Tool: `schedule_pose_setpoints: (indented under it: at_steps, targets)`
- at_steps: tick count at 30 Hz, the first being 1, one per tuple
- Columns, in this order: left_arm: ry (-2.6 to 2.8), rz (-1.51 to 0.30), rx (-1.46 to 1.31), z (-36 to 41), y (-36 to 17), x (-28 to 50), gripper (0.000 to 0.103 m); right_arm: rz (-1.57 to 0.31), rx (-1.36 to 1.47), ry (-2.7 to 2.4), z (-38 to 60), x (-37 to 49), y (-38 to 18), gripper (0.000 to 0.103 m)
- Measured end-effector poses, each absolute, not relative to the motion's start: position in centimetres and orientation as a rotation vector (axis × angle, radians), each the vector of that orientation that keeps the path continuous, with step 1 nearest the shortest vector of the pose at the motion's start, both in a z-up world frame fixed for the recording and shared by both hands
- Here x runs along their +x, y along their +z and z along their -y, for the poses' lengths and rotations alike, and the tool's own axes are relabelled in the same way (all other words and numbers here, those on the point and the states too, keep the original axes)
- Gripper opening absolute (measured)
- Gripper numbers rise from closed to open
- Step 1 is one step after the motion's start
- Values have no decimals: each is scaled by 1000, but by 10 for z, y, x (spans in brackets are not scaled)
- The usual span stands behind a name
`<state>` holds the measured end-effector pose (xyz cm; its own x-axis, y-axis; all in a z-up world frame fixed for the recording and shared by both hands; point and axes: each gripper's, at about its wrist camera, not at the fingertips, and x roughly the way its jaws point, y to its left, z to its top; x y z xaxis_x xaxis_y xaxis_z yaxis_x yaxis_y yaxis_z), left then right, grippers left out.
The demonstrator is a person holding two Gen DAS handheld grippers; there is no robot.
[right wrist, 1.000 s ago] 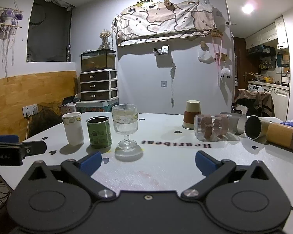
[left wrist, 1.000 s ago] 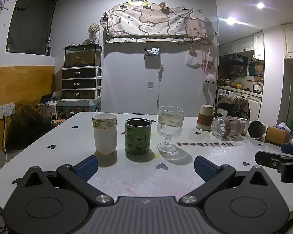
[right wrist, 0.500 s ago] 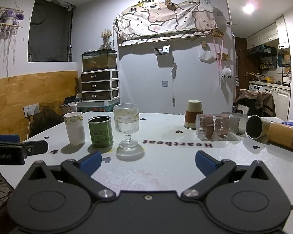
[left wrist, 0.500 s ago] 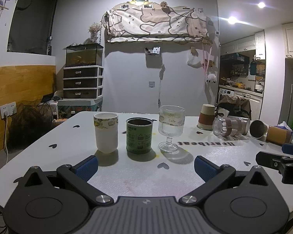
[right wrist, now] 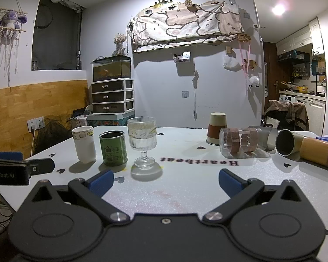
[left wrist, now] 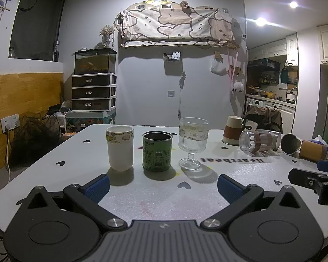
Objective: Flip cup upright
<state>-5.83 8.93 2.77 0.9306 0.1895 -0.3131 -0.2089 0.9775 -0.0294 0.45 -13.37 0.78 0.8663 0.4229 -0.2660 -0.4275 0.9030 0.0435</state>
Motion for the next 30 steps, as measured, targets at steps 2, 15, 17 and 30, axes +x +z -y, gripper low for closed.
schedule_pose_setpoints:
  at_steps: [2, 15, 17, 30]
  targets:
    - [204, -315, -63, -89, 28, -58, 103, -274, -17, 446, 134, 5, 8, 103]
    - [203, -315, -61, -91, 27, -59, 103, -275, -16, 445, 134, 4, 8, 103]
    - [203, -315, -61, -91, 27, -59, 103, -274, -16, 446, 134, 4, 8, 103]
    - [203, -317, -60, -92, 27, -60, 103, -274, -16, 446, 135, 4, 8, 103]
